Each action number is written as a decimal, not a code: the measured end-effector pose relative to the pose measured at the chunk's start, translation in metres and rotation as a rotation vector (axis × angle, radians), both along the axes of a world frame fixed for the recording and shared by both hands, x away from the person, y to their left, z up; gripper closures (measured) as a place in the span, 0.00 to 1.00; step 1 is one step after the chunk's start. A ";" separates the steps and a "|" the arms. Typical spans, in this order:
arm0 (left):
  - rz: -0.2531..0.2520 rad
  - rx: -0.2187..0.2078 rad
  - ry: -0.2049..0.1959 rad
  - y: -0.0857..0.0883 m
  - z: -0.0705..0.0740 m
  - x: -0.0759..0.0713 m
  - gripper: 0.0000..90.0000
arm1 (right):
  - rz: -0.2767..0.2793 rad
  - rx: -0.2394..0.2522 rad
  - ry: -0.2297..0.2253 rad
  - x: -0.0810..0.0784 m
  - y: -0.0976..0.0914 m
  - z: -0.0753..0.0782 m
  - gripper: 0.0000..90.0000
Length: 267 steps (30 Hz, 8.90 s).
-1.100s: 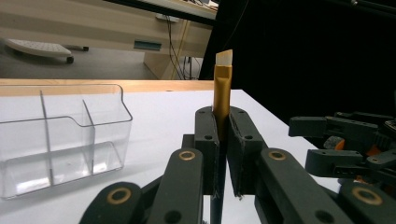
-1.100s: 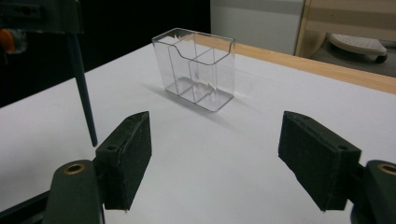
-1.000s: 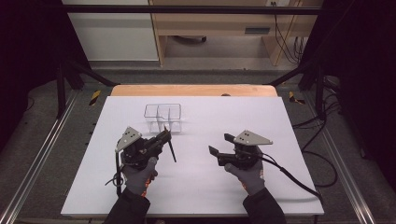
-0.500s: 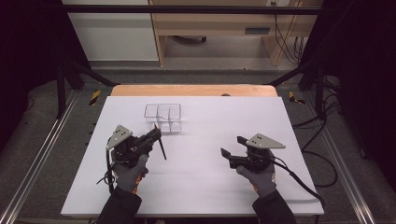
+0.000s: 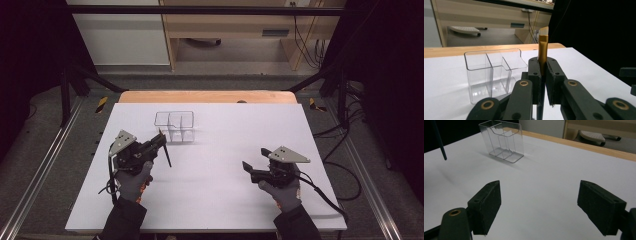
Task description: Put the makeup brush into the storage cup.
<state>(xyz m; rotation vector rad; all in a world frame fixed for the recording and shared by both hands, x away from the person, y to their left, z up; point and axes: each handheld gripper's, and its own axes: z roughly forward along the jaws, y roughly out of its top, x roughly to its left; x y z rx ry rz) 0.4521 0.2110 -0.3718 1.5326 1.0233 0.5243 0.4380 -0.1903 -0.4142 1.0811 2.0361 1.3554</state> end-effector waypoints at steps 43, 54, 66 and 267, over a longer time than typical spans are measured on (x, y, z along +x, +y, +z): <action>0.057 0.093 -0.017 0.003 0.034 0.052 0.91 | -0.046 -0.037 0.011 0.002 -0.012 -0.008 0.17; 0.077 0.096 -0.014 0.006 0.037 0.064 0.91 | -0.053 -0.047 0.017 0.002 -0.012 -0.009 0.17; 0.103 0.097 -0.024 0.009 0.047 0.080 0.91 | -0.057 -0.039 0.012 0.002 -0.013 -0.007 0.17; 0.016 0.210 0.067 0.033 -0.041 -0.012 0.11 | -0.067 -0.004 -0.004 -0.002 -0.029 0.003 0.14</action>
